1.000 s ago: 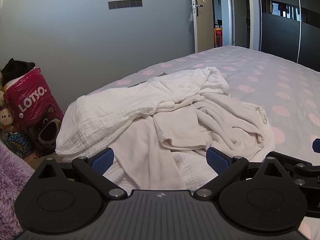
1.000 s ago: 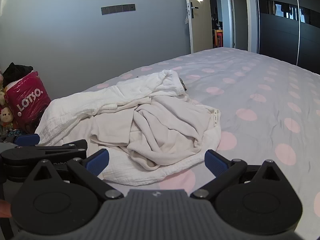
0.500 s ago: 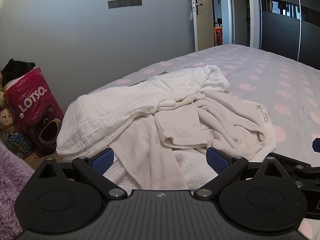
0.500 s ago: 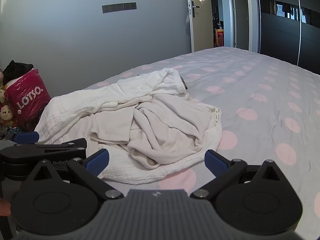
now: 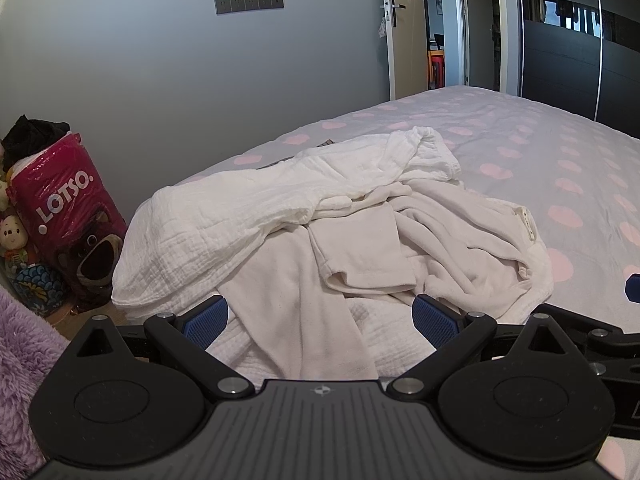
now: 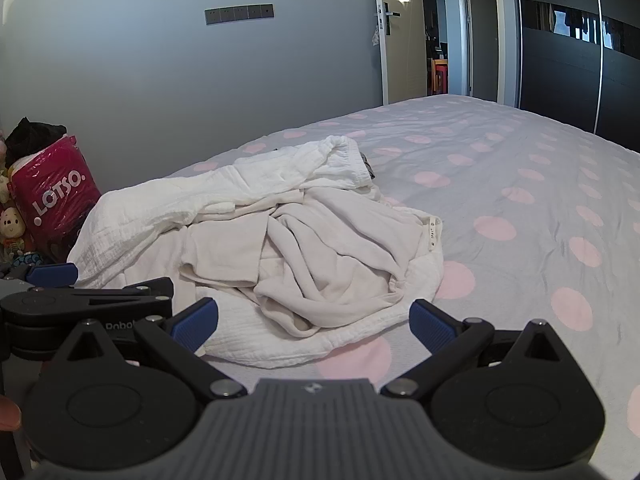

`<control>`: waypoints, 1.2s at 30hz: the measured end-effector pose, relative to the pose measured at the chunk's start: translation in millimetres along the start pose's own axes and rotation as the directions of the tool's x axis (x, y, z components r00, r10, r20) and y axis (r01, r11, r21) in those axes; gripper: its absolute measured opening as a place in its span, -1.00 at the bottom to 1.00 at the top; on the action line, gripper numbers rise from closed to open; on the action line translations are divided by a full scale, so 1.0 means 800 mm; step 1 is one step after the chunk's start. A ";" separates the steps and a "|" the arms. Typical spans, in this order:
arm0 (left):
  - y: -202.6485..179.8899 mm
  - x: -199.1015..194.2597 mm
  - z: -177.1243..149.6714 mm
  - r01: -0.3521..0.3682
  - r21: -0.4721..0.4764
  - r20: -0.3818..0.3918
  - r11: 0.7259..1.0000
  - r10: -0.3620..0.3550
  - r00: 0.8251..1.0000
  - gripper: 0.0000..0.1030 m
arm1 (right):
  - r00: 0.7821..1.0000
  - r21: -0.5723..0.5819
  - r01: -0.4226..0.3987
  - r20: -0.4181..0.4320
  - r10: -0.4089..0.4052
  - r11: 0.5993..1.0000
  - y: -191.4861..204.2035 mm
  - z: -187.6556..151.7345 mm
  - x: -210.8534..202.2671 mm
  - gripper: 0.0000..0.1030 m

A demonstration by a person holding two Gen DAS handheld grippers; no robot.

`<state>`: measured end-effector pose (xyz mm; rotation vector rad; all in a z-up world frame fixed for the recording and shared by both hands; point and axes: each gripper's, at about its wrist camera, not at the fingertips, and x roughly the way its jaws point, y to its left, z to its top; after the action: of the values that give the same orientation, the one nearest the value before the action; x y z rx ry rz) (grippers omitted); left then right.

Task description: Fold clothes

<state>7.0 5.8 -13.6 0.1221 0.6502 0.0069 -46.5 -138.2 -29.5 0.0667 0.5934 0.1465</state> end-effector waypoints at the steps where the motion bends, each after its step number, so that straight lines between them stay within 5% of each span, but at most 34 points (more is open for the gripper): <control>1: 0.000 0.000 0.000 0.002 0.002 0.001 1.000 -0.002 1.000 0.95 | 1.000 0.000 -0.001 -0.001 0.001 1.000 0.000 0.000 0.001 0.99; 10: 0.000 0.010 0.003 0.045 0.023 -0.013 0.999 -0.044 0.999 0.95 | 1.000 -0.003 0.016 0.014 -0.016 1.000 0.000 0.001 0.004 0.99; 15: 0.001 0.028 0.023 0.065 0.114 -0.018 0.991 -0.063 0.998 0.90 | 1.000 0.011 0.018 0.020 -0.018 1.000 -0.004 0.002 0.009 0.99; 26: 0.033 0.115 0.070 0.128 0.178 -0.089 0.976 -0.113 0.990 0.82 | 1.000 0.005 -0.008 -0.030 0.008 1.000 -0.003 -0.003 0.045 0.99; 36: 0.049 0.194 0.093 0.151 0.178 -0.120 0.972 -0.131 0.984 0.31 | 0.996 0.007 0.014 -0.086 -0.013 1.000 -0.019 -0.015 0.073 0.99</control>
<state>176.3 43.0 -44.0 0.2573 0.7654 -0.1860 -3.6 -143.4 -73.5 0.0635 0.6806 0.1345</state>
